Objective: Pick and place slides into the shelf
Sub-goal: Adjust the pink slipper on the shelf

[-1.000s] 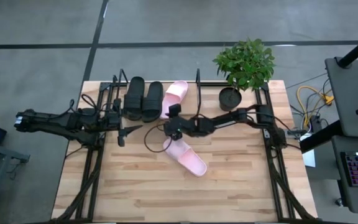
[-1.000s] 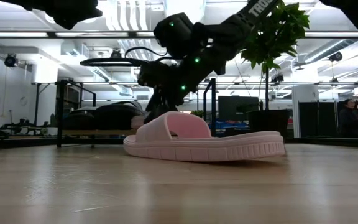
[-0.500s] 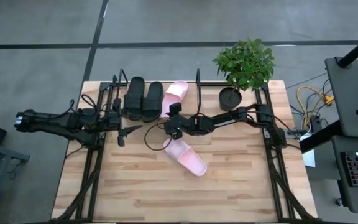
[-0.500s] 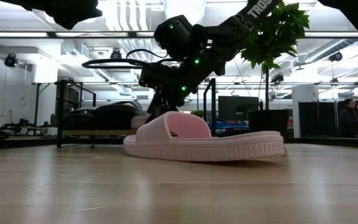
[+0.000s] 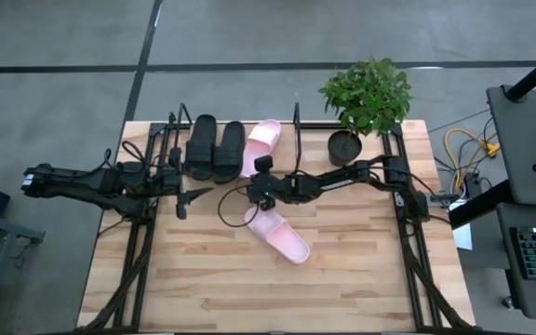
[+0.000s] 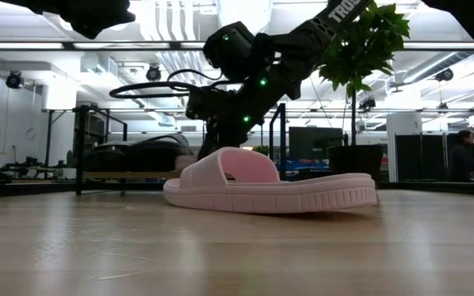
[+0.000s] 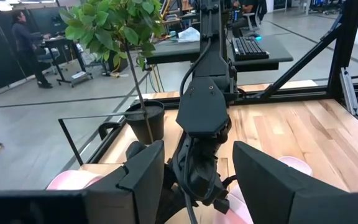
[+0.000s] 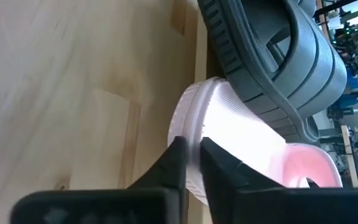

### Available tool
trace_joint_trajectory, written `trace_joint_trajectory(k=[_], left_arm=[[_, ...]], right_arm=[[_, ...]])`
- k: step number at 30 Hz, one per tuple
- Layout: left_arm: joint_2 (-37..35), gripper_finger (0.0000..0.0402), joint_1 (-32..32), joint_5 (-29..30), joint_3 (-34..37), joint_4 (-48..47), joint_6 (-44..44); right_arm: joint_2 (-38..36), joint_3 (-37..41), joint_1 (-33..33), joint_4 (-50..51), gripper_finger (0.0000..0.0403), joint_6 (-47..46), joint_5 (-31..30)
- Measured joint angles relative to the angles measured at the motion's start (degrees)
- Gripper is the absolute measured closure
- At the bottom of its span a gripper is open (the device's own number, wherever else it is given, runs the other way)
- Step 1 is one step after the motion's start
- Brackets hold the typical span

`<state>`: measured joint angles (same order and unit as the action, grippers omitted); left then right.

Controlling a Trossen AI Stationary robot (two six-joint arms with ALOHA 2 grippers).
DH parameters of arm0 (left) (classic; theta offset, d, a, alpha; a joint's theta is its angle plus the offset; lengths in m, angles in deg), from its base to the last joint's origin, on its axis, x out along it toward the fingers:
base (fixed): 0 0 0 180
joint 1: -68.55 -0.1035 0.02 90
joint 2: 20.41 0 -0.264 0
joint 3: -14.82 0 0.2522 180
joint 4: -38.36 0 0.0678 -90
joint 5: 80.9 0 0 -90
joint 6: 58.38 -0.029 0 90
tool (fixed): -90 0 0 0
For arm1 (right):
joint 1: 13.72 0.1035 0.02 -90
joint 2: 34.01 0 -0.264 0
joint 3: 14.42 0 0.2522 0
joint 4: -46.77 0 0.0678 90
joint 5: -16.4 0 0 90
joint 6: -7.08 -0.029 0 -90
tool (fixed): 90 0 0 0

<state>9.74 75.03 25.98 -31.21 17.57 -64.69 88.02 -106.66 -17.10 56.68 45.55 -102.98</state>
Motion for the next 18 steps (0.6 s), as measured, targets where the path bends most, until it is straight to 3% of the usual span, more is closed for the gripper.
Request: trace_joint_trajectory(k=[18], left_arm=[[0.1, 0.0226, 0.0, 0.0, 0.0, 0.0, 0.0]], right_arm=[[-2.7, -1.0, 1.1, 9.8, 0.039, -1.2, -0.9]])
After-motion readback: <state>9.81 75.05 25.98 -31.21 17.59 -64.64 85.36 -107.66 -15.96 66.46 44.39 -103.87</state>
